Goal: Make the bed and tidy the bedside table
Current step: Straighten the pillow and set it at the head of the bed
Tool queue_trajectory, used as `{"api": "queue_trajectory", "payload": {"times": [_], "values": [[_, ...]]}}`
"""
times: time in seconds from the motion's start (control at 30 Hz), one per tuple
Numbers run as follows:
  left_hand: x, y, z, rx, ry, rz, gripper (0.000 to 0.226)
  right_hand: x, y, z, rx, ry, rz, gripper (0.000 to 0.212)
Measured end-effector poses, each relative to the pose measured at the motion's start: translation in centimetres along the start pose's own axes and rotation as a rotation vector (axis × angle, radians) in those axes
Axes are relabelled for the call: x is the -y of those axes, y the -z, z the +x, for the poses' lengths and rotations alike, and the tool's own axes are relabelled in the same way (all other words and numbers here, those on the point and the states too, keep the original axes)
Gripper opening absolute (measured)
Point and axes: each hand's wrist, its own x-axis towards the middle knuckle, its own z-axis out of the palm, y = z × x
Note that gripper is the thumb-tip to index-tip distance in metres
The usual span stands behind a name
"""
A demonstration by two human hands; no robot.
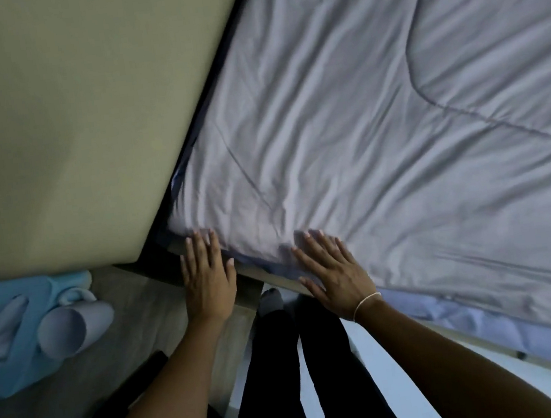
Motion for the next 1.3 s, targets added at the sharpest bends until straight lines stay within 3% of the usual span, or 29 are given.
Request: {"api": "queue_trajectory", "payload": {"times": [0.17, 0.3, 0.57, 0.8, 0.97, 1.3], "values": [[-5.5, 7.0, 0.6, -0.007, -0.128, -0.052, 0.062, -0.4, 7.1, -1.7, 0.041, -0.245, 0.026, 0.062], [-8.6, 11.0, 0.5, 0.023, -0.236, -0.106, 0.043, -0.8, 12.2, -3.3, 0.037, -0.468, 0.080, 0.074], [-18.1, 22.4, 0.9, -0.060, -0.579, -0.057, 0.046, -3.2, 27.2, -11.0, -0.256, -0.767, 0.121, 0.079], [-32.3, 31.2, 0.2, -0.242, -0.837, -0.132, 0.040, -8.8, 35.8, -18.1, -0.420, -0.932, 0.118, 0.060], [-37.4, 31.4, -1.4, -0.265, -0.878, -0.122, 0.037, -12.7, 36.5, -22.3, -0.435, -0.992, 0.139, 0.059], [-47.8, 24.9, -4.9, -0.212, -0.789, -0.081, 0.036, -25.6, 34.9, -30.2, -0.376, -0.997, 0.210, 0.060]]}}
